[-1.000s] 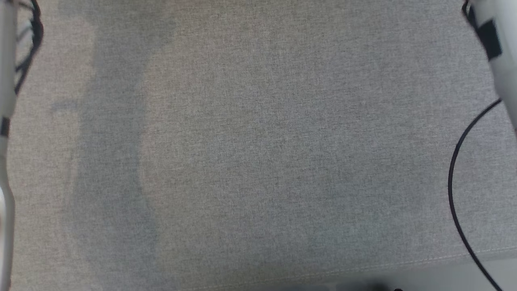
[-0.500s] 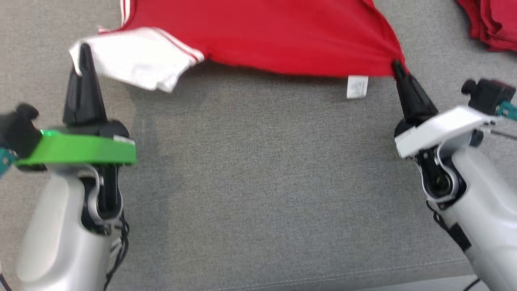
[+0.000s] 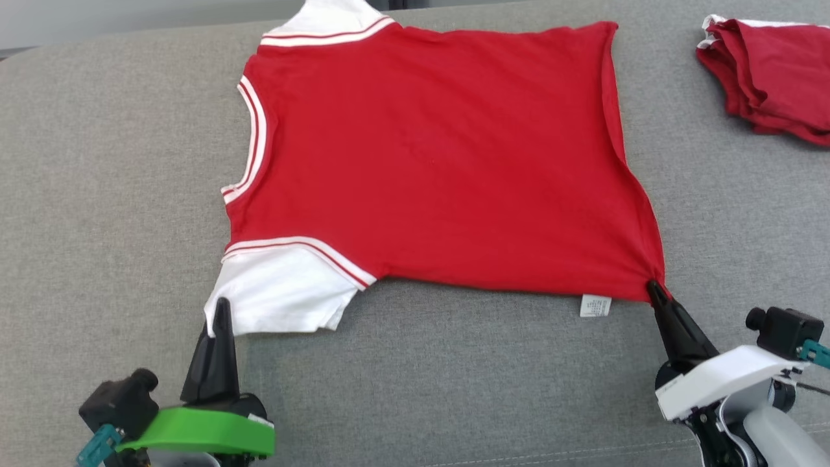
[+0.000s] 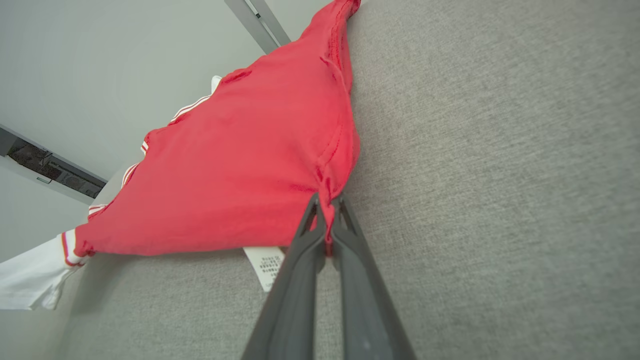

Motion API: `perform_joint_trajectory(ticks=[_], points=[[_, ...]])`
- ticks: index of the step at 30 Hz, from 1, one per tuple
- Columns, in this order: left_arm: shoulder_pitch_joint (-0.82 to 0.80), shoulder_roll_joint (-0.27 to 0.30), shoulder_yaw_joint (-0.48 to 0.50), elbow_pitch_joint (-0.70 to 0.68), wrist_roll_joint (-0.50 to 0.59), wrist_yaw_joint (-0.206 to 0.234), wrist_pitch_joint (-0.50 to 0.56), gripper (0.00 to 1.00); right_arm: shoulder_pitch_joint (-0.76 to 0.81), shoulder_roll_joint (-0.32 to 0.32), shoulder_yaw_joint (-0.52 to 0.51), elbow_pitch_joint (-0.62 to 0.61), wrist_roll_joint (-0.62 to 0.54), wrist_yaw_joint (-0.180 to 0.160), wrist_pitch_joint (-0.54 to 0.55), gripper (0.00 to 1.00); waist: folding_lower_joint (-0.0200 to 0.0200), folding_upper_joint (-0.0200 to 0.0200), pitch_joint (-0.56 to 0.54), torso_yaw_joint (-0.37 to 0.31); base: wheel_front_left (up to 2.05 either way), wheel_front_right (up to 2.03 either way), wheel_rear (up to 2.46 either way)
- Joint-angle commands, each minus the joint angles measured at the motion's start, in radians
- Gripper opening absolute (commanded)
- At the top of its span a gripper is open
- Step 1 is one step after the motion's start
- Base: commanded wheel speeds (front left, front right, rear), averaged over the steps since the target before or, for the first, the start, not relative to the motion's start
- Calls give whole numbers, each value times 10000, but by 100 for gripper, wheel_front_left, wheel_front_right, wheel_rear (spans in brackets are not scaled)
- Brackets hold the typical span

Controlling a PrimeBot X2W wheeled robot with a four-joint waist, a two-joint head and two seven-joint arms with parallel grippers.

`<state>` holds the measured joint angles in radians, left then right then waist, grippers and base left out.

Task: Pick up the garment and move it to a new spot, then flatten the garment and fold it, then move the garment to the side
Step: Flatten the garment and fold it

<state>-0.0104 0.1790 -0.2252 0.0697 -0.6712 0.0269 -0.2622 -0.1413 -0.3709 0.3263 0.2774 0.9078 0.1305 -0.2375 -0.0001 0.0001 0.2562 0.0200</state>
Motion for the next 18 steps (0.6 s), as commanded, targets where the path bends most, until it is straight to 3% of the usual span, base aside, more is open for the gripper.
perform_joint_trajectory(ticks=[1,10,18], points=[[291,22,12,-64,151,54,-28,0,378,23,-143,-149,-210,4,95,0,1,-1,-265,59,0,0,0],[1038,57,-214,-148,258,4,-18,0,2112,614,-1436,-1260,-1072,4,1150,0,1,-1,-393,156,0,0,0],[691,187,-221,-129,355,-82,-20,0,2393,1262,-2095,-2000,-1650,4,1995,0,1,-1,-451,3,0,0,0]])
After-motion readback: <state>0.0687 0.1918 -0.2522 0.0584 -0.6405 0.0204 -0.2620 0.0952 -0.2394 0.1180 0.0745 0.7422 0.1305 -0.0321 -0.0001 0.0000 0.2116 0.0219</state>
